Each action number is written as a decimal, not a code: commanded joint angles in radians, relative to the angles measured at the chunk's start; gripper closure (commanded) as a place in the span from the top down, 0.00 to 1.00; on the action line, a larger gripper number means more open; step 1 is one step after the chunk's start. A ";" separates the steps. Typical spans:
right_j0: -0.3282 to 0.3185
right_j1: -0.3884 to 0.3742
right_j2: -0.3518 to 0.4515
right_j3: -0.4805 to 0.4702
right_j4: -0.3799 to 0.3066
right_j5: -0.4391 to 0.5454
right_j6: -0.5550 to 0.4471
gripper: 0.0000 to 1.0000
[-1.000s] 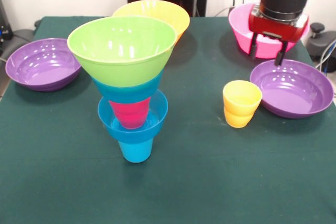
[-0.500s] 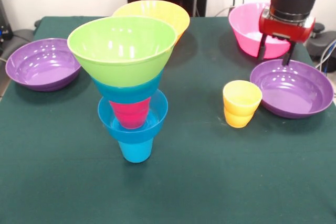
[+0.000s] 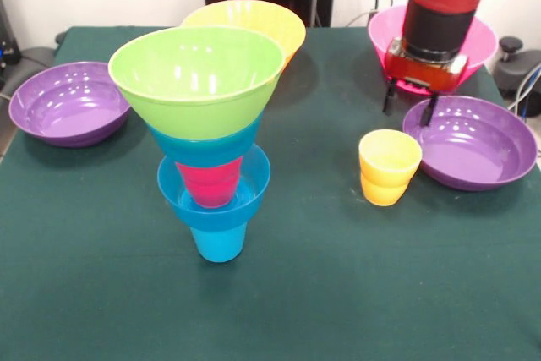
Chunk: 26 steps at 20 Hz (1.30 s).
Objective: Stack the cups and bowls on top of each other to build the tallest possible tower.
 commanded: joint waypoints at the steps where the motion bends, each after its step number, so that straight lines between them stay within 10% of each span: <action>1: -0.014 0.064 0.030 0.001 0.018 -0.060 0.153 1.00; 26: -0.019 0.068 0.050 -0.081 0.071 0.054 0.137 1.00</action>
